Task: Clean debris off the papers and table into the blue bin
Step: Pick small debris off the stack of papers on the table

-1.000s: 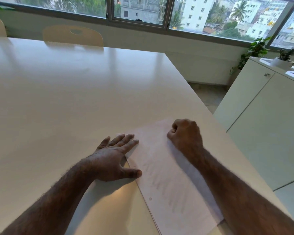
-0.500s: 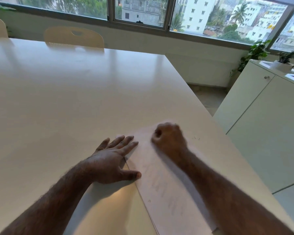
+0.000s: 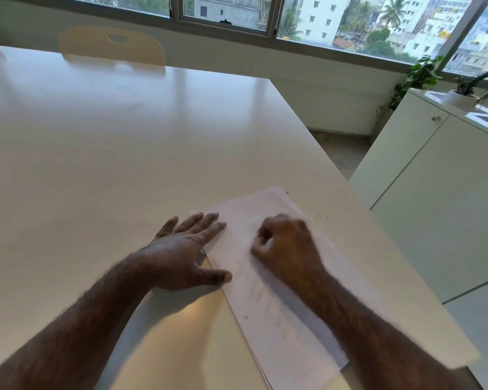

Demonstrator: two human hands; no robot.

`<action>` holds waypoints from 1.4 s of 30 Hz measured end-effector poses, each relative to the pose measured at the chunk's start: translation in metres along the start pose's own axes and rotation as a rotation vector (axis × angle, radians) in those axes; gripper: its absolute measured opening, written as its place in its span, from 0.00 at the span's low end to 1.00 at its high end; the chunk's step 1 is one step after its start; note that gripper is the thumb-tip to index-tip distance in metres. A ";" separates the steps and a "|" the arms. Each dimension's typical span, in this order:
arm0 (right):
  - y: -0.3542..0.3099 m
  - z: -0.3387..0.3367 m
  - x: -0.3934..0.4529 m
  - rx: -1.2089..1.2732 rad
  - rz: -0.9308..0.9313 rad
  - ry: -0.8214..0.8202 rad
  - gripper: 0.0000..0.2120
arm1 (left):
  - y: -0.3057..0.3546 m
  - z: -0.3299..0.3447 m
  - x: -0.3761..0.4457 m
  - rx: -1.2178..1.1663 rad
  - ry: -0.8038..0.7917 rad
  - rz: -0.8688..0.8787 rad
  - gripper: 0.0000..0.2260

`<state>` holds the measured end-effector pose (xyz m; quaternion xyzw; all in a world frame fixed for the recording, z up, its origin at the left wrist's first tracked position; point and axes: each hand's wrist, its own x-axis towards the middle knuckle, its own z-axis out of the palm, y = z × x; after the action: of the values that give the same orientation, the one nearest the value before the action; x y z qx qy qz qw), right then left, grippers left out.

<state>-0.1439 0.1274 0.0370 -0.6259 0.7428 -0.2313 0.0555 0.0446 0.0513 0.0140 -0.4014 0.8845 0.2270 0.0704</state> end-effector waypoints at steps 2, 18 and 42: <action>-0.018 0.004 -0.018 0.065 -0.117 -0.208 0.05 | -0.002 -0.001 0.000 0.006 -0.008 0.007 0.50; 0.001 -0.001 -0.009 0.017 -0.048 -0.132 0.06 | -0.003 0.003 0.000 0.009 -0.001 0.018 0.56; 0.011 -0.007 -0.014 0.024 0.055 -0.056 0.05 | 0.017 0.001 -0.005 0.035 0.005 -0.005 0.53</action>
<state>-0.1535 0.1437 0.0362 -0.6109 0.7549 -0.2211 0.0900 0.0357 0.0649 0.0202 -0.4026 0.8877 0.2102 0.0759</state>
